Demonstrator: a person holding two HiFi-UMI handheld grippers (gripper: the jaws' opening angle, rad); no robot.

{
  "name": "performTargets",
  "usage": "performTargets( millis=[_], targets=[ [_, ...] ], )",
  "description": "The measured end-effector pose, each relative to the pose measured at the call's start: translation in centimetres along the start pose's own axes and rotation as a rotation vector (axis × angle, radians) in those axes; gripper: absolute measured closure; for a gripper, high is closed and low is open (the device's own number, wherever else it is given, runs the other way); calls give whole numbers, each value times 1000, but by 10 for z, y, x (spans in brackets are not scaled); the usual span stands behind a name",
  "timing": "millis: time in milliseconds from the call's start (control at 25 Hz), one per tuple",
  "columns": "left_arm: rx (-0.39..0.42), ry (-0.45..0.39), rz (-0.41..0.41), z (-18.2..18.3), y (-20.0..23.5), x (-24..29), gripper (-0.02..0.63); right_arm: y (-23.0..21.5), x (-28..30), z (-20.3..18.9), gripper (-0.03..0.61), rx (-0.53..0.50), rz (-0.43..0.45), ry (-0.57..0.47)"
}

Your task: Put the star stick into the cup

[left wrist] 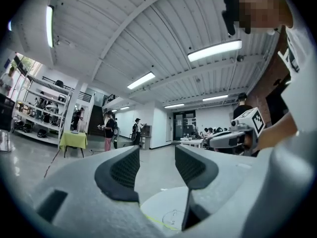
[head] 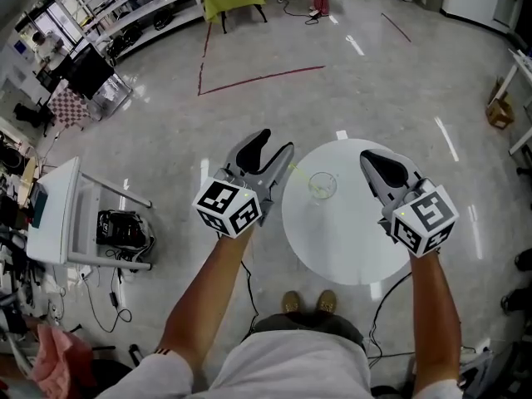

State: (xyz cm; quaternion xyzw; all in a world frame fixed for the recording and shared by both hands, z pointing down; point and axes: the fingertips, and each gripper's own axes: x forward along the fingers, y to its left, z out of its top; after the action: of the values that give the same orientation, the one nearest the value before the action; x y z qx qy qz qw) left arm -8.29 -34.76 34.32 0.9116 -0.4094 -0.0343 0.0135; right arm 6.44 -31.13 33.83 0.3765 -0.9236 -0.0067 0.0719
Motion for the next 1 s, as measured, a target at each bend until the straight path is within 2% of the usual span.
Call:
performTargets(
  millis=[400, 600, 1000],
  targets=[
    [78, -110, -101, 65, -50, -18, 481, 20, -14, 51, 566, -16, 20, -119],
    [124, -151, -124, 87, -67, -26, 523, 28, -20, 70, 566, -8, 24, -175],
    [142, -210, -145, 111, -94, -39, 583, 48, -40, 96, 566, -34, 40, -234]
  ],
)
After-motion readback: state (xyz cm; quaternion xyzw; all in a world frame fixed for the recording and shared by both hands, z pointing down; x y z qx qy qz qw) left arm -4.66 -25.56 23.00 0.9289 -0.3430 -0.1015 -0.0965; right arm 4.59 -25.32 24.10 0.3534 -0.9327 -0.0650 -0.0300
